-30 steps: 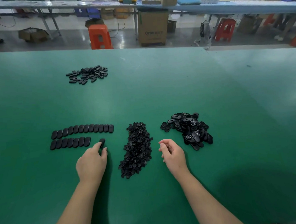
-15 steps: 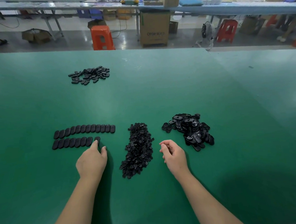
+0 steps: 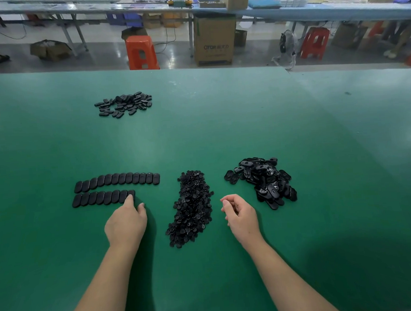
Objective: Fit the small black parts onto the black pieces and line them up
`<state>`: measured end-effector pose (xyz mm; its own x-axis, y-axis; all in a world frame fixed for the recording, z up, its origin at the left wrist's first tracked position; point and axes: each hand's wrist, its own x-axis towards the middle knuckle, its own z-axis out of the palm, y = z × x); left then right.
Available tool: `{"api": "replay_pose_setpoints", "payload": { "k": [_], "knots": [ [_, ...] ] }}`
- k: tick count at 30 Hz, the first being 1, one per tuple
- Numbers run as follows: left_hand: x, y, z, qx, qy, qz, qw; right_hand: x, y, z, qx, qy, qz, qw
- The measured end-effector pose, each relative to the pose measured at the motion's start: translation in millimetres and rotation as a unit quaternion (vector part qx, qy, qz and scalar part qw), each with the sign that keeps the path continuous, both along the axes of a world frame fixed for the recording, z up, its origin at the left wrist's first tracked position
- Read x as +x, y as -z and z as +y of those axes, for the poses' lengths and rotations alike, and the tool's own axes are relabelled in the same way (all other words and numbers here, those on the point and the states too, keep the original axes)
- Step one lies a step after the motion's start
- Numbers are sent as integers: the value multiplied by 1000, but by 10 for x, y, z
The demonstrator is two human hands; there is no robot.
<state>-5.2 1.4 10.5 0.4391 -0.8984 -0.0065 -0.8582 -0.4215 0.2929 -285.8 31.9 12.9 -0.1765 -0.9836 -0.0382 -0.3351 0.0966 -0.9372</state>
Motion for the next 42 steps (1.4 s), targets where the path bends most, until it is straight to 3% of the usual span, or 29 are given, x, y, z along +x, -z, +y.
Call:
{"api": "replay_pose_setpoints", "payload": {
  "k": [9,17,42],
  "knots": [
    [-4,-31,49,-45,13,22,999,8,5,-2,0,1,7,1000],
    [-288,-22,-12,-98,149,98,979,9,4,1,0,3,9,1000],
    [-375,151,-48,-144,146,143,968,-20,-36,-52,47,-38,24,998]
  ]
}}
